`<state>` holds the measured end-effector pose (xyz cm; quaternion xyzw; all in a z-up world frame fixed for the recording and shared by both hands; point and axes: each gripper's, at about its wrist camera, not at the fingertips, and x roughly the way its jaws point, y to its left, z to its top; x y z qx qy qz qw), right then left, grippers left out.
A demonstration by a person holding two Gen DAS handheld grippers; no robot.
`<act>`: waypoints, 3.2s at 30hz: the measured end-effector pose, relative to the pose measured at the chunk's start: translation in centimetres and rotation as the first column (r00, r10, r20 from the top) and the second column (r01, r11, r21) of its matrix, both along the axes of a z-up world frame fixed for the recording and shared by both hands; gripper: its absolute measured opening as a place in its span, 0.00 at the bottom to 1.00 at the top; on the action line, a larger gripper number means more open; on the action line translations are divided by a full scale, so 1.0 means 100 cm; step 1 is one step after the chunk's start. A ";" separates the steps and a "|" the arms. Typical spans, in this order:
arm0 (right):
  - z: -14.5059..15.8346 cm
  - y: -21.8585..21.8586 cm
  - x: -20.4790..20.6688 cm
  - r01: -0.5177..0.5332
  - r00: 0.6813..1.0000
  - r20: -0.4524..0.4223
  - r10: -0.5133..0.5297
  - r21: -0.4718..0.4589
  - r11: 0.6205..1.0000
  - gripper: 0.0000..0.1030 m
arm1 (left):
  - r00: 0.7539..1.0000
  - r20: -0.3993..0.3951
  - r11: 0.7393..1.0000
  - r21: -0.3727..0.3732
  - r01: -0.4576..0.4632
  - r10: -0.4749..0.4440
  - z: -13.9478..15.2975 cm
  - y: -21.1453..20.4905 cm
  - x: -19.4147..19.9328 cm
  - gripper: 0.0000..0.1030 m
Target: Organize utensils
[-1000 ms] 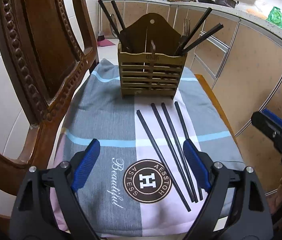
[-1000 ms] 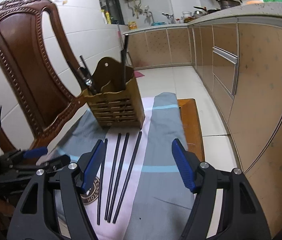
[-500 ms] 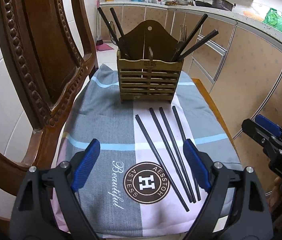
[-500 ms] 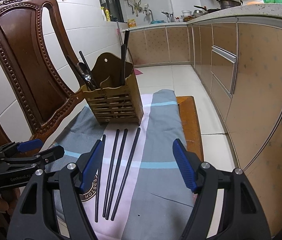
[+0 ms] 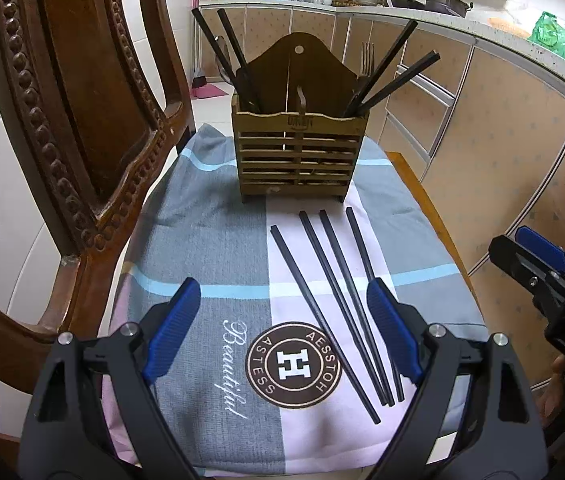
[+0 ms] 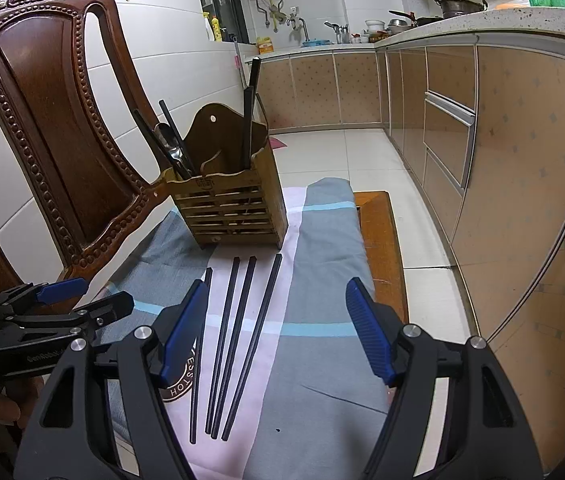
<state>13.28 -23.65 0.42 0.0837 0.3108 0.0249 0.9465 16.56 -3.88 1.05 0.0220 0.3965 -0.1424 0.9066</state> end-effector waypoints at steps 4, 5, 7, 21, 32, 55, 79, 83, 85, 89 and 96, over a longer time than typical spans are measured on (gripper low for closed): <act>0.000 0.000 0.000 -0.004 1.000 -0.001 0.004 0.001 1.000 0.68 | 1.000 -0.015 1.000 -0.001 -0.002 0.002 -0.003 -0.001 0.003 0.82; -0.001 0.001 0.001 -0.006 1.000 -0.004 0.006 -0.001 1.000 0.68 | 1.000 -0.020 1.000 -0.003 -0.003 0.002 -0.004 -0.001 0.004 0.82; -0.002 0.003 0.003 -0.008 1.000 -0.013 0.008 -0.008 1.000 0.68 | 0.999 -0.034 1.000 -0.007 -0.008 0.007 -0.007 -0.002 0.008 0.82; -0.029 0.022 0.067 -0.015 0.993 -0.120 0.003 -0.095 0.995 0.68 | 0.986 -0.145 0.996 0.054 -0.075 0.082 -0.048 -0.024 0.076 0.81; -0.068 0.021 0.136 -0.007 0.973 -0.228 -0.021 -0.122 0.993 0.62 | 0.961 -0.252 0.990 0.104 -0.091 0.114 -0.088 -0.026 0.129 0.61; -0.095 0.015 0.183 -0.031 0.950 -0.311 0.001 -0.092 0.995 0.07 | 0.970 -0.232 0.995 0.086 -0.049 0.068 -0.087 -0.029 0.146 0.06; 0.070 0.018 0.029 -0.058 0.994 0.088 0.061 -0.045 0.997 0.07 | 0.982 0.188 0.995 -0.093 0.043 -0.025 0.092 0.017 0.012 0.06; 0.092 0.017 0.002 -0.043 0.989 0.143 0.045 -0.020 0.999 0.07 | 0.971 0.239 0.991 -0.125 0.041 -0.011 0.109 0.027 0.001 0.06; 0.099 0.017 -0.007 -0.036 0.985 0.166 0.037 -0.009 0.999 0.07 | 0.967 0.255 0.991 -0.132 0.038 -0.003 0.111 0.030 0.000 0.06; 0.113 0.019 -0.017 -0.015 0.978 0.207 0.016 -0.006 1.000 0.07 | 0.961 0.276 0.989 -0.144 0.038 0.003 0.116 0.035 -0.007 0.06; 0.121 0.036 -0.018 -0.011 0.979 0.204 0.023 -0.061 0.998 0.07 | 0.959 0.282 0.987 -0.158 0.040 0.007 0.108 0.041 0.001 0.06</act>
